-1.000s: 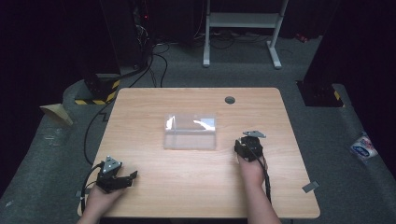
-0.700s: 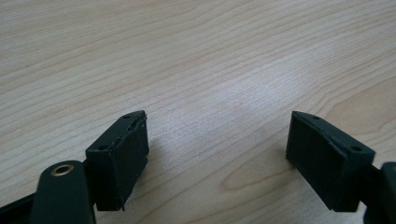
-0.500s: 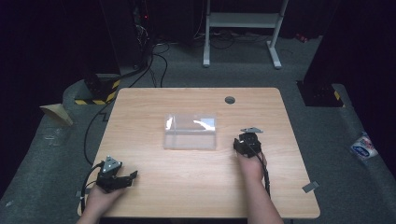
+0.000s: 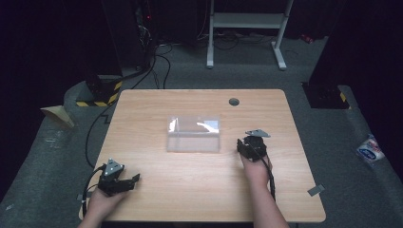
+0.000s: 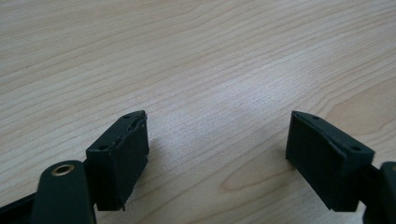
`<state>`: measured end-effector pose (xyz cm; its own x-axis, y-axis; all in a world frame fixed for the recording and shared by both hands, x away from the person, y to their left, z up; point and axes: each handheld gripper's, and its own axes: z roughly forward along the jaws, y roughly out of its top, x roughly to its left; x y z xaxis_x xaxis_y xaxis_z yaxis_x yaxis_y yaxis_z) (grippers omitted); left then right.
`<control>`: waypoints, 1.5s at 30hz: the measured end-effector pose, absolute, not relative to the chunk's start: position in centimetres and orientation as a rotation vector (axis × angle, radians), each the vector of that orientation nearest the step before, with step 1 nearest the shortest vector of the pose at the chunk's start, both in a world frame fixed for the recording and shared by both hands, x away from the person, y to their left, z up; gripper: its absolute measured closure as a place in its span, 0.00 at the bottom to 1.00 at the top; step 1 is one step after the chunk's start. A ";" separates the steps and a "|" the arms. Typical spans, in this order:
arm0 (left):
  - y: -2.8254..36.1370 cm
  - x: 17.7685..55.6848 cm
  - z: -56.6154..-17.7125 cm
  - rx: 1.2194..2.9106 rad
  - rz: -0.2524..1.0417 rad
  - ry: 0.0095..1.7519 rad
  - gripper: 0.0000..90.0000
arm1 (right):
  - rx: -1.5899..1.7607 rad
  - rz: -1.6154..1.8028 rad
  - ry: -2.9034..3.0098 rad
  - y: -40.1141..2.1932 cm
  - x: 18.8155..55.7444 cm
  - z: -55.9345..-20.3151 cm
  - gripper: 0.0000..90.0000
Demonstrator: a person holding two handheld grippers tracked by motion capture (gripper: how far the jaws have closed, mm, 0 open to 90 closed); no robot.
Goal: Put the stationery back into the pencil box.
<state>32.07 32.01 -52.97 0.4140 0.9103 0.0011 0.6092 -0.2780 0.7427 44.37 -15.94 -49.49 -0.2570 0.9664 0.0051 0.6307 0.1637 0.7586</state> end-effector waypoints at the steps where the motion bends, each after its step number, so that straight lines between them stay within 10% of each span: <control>1: 32.0 32.1 -53.0 1.999 0.573 1.286 0.24 | 1.501 0.911 1.959 -15.9 44.3 -49.4 0.60; 45: 32.0 32.0 -53.0 2.001 0.569 1.284 0.24 | 1.345 1.055 2.071 -7.5 45.3 -47.0 0.60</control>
